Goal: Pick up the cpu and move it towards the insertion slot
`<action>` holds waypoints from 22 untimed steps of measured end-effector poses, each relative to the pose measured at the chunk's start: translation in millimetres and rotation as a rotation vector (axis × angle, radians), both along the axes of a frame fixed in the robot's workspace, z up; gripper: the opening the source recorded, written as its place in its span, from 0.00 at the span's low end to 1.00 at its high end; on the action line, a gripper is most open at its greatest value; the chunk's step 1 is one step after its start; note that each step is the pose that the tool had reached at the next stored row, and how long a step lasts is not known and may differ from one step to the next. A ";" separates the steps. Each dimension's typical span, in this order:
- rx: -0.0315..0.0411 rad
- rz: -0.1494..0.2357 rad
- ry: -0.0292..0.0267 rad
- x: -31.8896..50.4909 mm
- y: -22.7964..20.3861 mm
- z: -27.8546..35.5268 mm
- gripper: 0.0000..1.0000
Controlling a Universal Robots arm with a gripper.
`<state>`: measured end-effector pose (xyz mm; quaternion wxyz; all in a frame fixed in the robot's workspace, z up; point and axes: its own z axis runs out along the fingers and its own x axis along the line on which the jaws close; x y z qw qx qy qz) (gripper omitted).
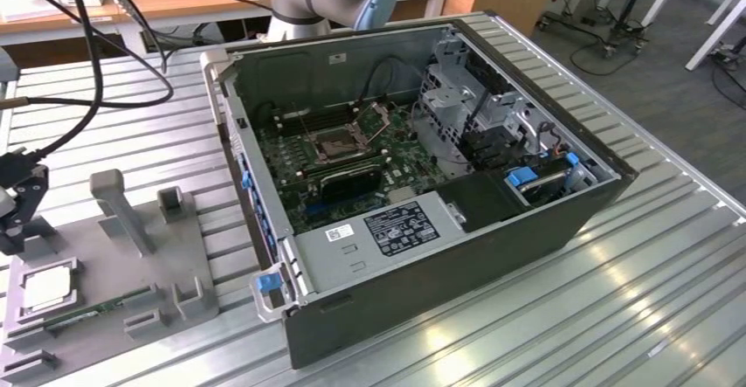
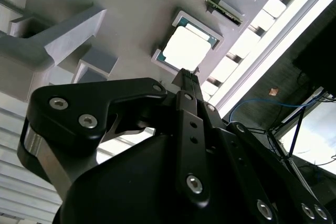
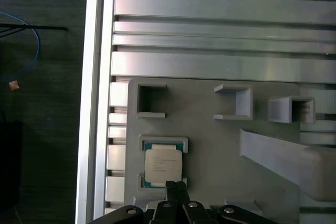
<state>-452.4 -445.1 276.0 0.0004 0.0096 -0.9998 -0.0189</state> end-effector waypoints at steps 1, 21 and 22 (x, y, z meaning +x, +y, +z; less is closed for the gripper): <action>0.0001 0.000 -0.0002 0.0 0.0 -0.6 0.11; -0.0039 0.000 0.0000 0.0 0.0 -28.7 0.11; -0.0043 0.000 0.0000 0.0 0.0 -30.3 0.11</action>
